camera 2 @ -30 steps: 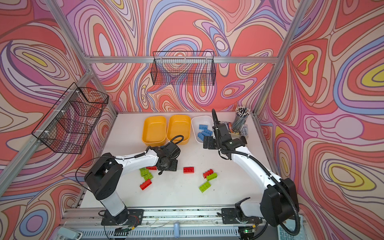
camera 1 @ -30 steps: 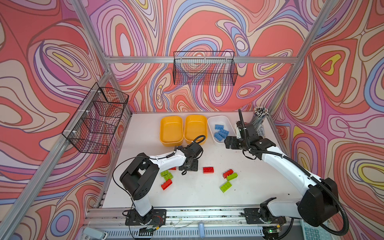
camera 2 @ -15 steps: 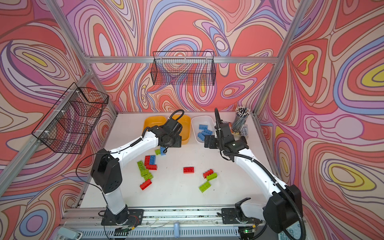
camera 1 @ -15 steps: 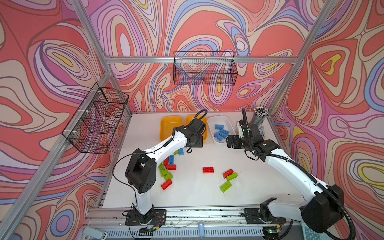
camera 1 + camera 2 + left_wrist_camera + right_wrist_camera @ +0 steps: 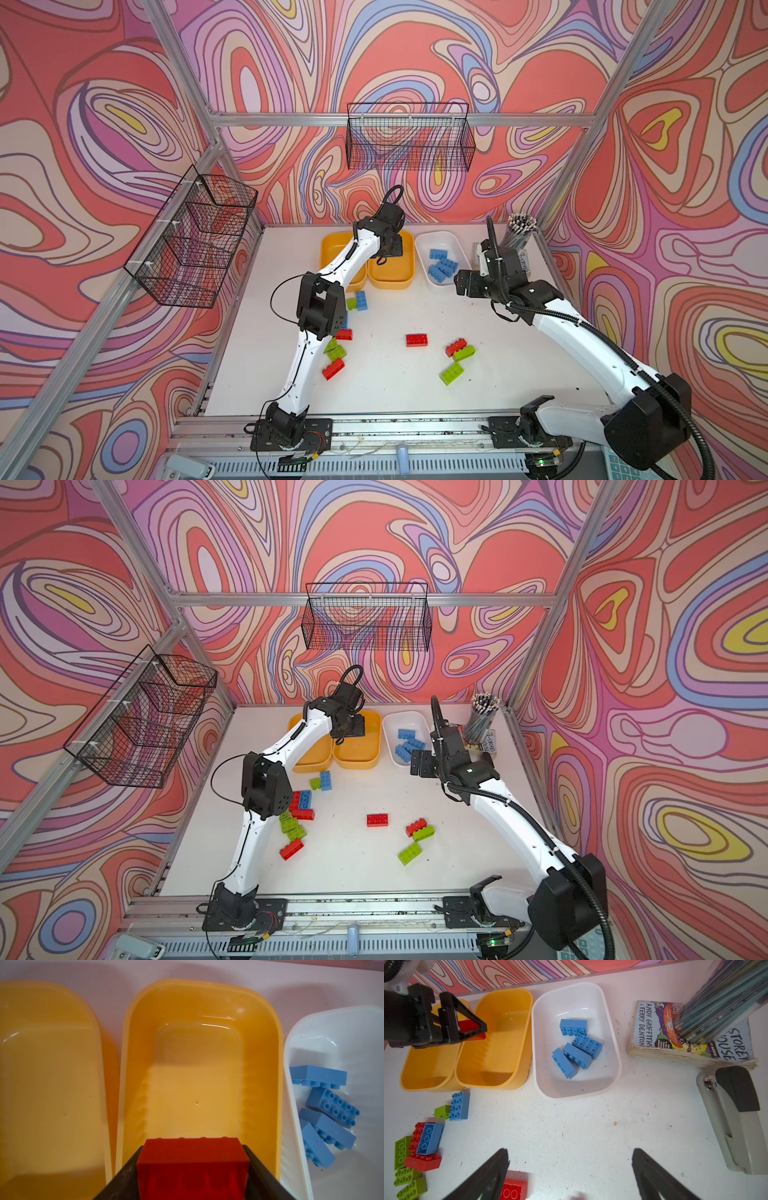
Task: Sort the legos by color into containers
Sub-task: 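Carry the red brick with the left gripper into the nearer yellow tray and release, then move the left gripper to another red brick and grasp it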
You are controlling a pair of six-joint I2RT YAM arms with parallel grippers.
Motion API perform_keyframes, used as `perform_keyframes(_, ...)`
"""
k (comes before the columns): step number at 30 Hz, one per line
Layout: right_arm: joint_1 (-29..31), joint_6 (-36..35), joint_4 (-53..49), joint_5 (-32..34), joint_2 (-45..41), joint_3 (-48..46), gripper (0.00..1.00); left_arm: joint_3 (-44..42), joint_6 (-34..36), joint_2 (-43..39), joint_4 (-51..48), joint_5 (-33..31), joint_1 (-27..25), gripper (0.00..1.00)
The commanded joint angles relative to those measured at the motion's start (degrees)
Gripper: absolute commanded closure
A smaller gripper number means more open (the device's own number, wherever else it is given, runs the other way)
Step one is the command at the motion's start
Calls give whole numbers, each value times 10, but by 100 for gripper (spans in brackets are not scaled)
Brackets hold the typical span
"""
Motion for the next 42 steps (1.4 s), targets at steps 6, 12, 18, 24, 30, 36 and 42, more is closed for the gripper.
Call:
perform_keyframes(6, 0, -6, -14, 10, 23, 30, 2, 44, 7, 33, -27, 45, 1, 19)
perform_keyframes(12, 0, -2, -16, 6, 15, 27, 2, -23, 5, -32, 2, 43, -4, 4)
perform_keyframes(18, 1, 13, -23, 8, -25, 4, 2, -157, -14, -145, 7, 22, -48, 4)
perform_keyframes(24, 0, 33, -36, 16, -81, -37, 2, -401, -80, -300, 60, -11, -155, 4)
perform_keyframes(30, 0, 43, -57, 22, -135, -68, 2, -562, -184, -375, 128, -14, -257, 4)
perform_keyframes(36, 0, 56, -70, 21, -177, -86, 2, -582, -213, -345, 137, -16, -297, 4)
perform_keyframes(42, 0, 59, -85, 28, -196, -89, 2, -578, -218, -317, 151, -6, -297, 3)
